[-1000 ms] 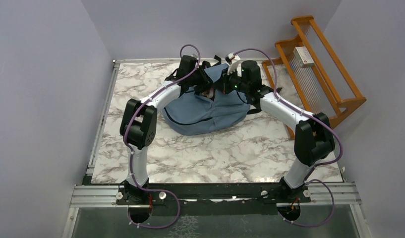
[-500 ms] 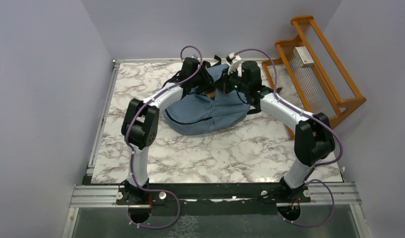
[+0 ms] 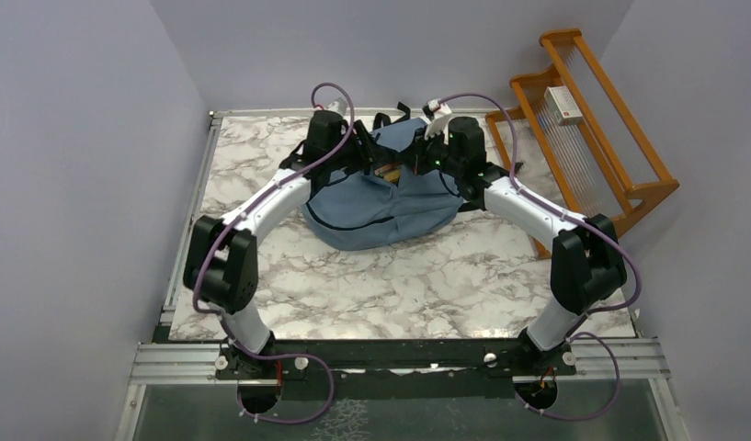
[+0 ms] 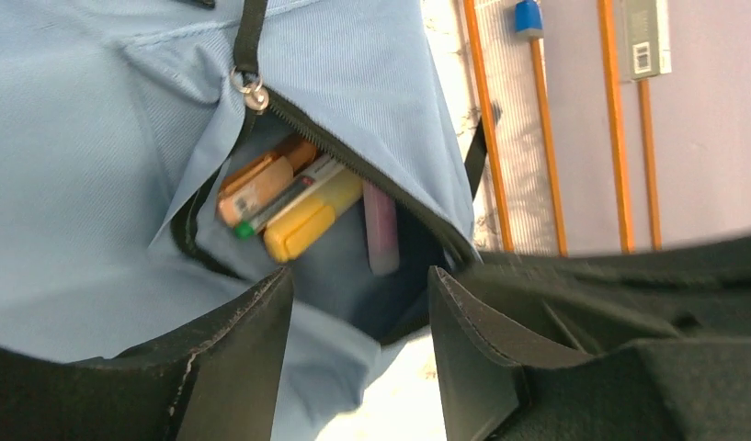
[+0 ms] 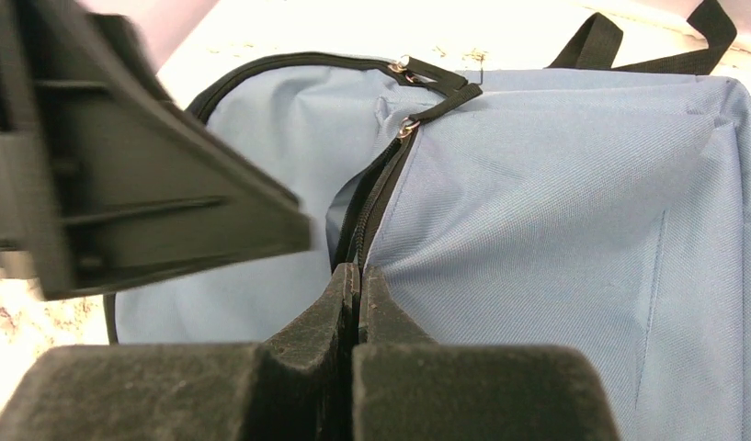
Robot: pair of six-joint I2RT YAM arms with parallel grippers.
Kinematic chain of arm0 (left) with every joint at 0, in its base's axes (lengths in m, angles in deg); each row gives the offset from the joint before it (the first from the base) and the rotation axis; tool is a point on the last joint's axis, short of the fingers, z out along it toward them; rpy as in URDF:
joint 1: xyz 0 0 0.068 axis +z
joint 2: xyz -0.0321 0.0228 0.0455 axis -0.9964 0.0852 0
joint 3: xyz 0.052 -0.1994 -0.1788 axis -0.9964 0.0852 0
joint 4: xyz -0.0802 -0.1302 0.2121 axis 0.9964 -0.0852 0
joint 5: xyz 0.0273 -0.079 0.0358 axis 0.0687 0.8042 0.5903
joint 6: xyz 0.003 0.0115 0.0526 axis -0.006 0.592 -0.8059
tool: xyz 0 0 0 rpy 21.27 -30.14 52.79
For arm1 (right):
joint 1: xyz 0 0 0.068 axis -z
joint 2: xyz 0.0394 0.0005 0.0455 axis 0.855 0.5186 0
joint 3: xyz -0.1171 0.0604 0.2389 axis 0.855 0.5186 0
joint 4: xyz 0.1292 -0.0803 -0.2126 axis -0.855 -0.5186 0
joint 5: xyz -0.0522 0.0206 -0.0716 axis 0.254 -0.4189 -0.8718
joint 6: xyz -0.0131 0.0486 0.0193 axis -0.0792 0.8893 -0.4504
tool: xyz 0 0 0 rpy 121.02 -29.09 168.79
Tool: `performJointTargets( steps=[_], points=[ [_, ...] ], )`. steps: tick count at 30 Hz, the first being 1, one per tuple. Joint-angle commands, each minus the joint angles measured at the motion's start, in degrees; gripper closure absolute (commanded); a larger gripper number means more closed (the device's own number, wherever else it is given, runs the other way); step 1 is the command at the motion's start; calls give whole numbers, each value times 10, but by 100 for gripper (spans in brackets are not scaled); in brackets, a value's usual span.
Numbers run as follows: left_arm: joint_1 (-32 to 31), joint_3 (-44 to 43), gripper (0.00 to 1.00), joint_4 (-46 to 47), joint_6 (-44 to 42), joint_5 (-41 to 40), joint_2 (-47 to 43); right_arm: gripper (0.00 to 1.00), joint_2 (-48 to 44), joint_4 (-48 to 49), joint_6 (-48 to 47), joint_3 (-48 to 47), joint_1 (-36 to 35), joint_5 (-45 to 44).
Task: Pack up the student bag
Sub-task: Place the stationery in the student bag, then adjust the student bag at the center of the board.
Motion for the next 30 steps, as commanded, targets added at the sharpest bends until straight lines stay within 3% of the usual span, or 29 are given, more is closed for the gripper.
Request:
performJointTargets(
  steps=[1, 4, 8, 14, 20, 30],
  points=[
    [25, 65, 44, 0, -41, -14, -119, 99, -31, 16, -7, -15, -6, -3],
    [45, 100, 43, -8, -55, -55, -187, 99, -25, -5, -22, -26, -7, 22],
    [83, 113, 38, -23, -77, -58, -203, 99, -1, -61, -46, -50, -7, 75],
    [103, 88, 36, -21, -124, 3, -152, 99, 40, -121, -67, -48, -24, 92],
    [104, 60, 35, -3, -148, 69, -83, 95, 80, -100, -60, -41, -36, 82],
    [103, 34, 34, 18, -142, 89, -24, 75, 115, -79, -54, -50, -41, 99]
  ],
)
